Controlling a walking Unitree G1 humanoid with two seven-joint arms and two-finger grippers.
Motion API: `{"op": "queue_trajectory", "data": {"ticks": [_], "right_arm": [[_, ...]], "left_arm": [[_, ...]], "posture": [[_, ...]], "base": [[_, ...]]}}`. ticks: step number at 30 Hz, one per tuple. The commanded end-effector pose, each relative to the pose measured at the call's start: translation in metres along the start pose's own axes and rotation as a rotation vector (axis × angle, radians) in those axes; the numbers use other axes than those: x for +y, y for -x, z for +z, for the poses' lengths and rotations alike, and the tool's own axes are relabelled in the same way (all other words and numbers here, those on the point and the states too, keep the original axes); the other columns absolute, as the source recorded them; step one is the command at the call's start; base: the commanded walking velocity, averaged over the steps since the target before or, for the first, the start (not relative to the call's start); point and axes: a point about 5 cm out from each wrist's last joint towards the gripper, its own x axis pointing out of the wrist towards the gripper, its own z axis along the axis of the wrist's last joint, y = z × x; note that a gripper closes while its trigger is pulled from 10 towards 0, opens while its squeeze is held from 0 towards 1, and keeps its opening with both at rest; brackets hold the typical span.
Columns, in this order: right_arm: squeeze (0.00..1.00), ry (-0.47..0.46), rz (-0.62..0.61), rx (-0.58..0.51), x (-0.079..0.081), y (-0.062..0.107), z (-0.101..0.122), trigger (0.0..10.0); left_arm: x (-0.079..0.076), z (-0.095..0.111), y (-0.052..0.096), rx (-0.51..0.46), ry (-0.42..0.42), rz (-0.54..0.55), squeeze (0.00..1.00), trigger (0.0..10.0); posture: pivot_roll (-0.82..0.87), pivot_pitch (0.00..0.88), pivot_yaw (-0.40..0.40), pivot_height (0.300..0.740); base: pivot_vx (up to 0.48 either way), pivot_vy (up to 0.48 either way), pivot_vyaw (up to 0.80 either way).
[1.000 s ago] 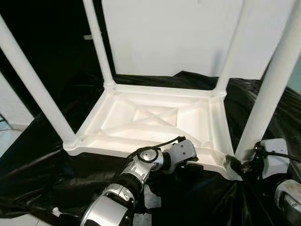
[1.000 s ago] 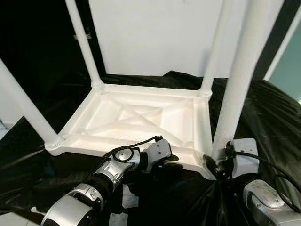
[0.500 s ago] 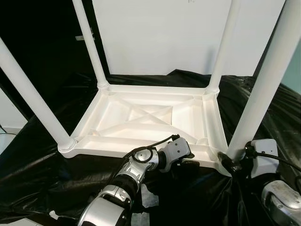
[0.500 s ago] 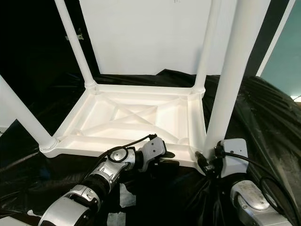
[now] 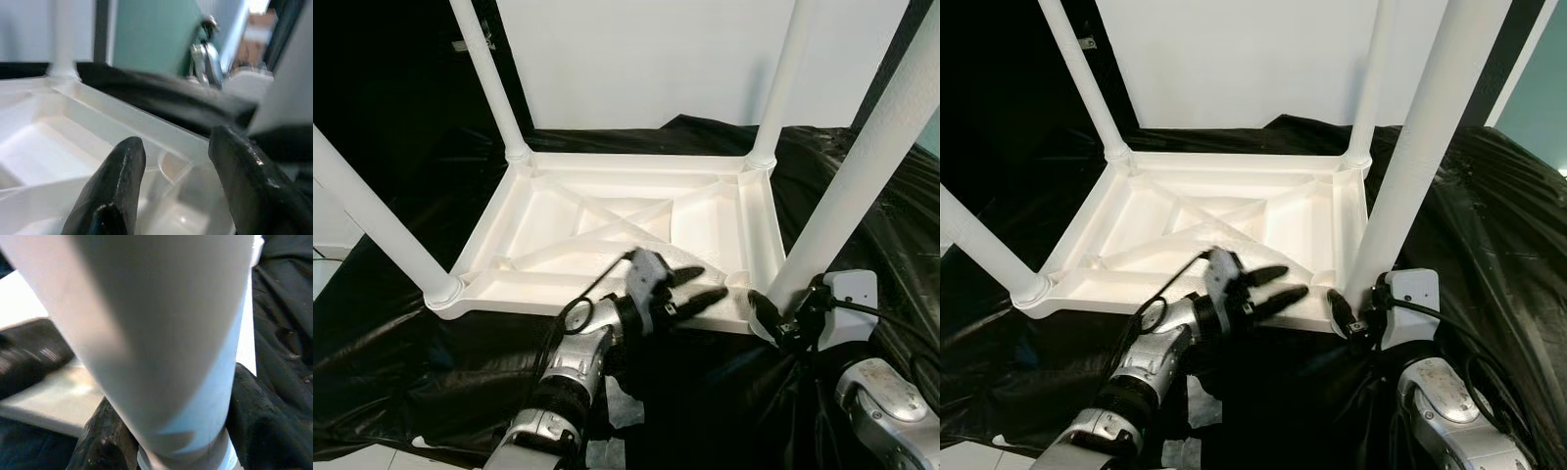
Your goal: Building children table
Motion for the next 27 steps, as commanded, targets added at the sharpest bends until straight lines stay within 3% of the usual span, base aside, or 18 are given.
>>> {"op": "queue_trajectory", "data": {"ticks": [1, 5, 11, 15, 16, 21, 23, 25, 27], "right_arm": [[0.00, -0.016, -0.013, 0.131, 0.001, 0.001, -0.024, 10.0], [0.00, -0.011, -0.039, 0.116, -0.001, 0.002, -0.022, 10.0], [0.00, 0.112, -0.131, 0.107, -0.018, 0.009, -0.024, 10.0], [0.00, 0.124, -0.162, 0.107, -0.025, 0.010, -0.024, 10.0], [0.00, 0.111, -0.183, 0.098, -0.028, 0.010, -0.022, 10.0], [0.00, 0.096, -0.198, 0.087, -0.029, 0.011, -0.021, 10.0], [0.00, 0.071, -0.245, 0.049, -0.028, 0.010, -0.021, 10.0], [0.00, 0.071, -0.245, 0.049, -0.028, 0.010, -0.021, 10.0], [0.00, 0.060, -0.307, 0.008, -0.029, 0.009, -0.023, 10.0]], "left_arm": [[-0.005, 0.005, 0.003, -0.046, 0.052, -0.100, 0.00, 10.0], [-0.003, 0.008, 0.005, -0.085, 0.090, -0.049, 0.00, 10.0], [0.007, 0.006, 0.011, -0.145, 0.194, 0.155, 0.00, 10.0], [0.007, 0.002, 0.015, -0.145, 0.217, 0.237, 0.00, 10.0], [0.008, 0.000, 0.019, -0.145, 0.210, 0.287, 0.00, 10.0], [0.009, 0.001, 0.022, -0.149, 0.210, 0.334, 0.00, 10.0], [0.015, 0.003, 0.030, -0.157, 0.186, 0.450, 0.00, 10.0], [0.015, 0.003, 0.030, -0.157, 0.186, 0.450, 0.00, 10.0], [0.023, 0.003, 0.040, -0.153, 0.161, 0.582, 0.00, 10.0]], "posture": [[-0.17, 0.000, 0.058, 0.740], [-0.17, 0.000, 0.055, 0.740], [-0.17, 0.000, 0.054, 0.740], [-0.17, 0.000, 0.052, 0.740], [-0.17, 0.000, 0.051, 0.740], [-0.17, 0.000, 0.050, 0.740], [-0.15, 0.000, 0.054, 0.740], [-0.15, 0.000, 0.054, 0.740], [-0.15, 0.000, 0.059, 0.740]], "base": [[0.000, 0.000, 0.00], [0.000, 0.000, 0.00], [0.000, 0.000, 0.00], [0.000, 0.000, 0.00], [0.000, 0.000, 0.00], [0.000, 0.000, 0.00], [0.000, 0.000, 0.00], [0.000, 0.000, 0.00], [0.000, 0.000, 0.00]]}}
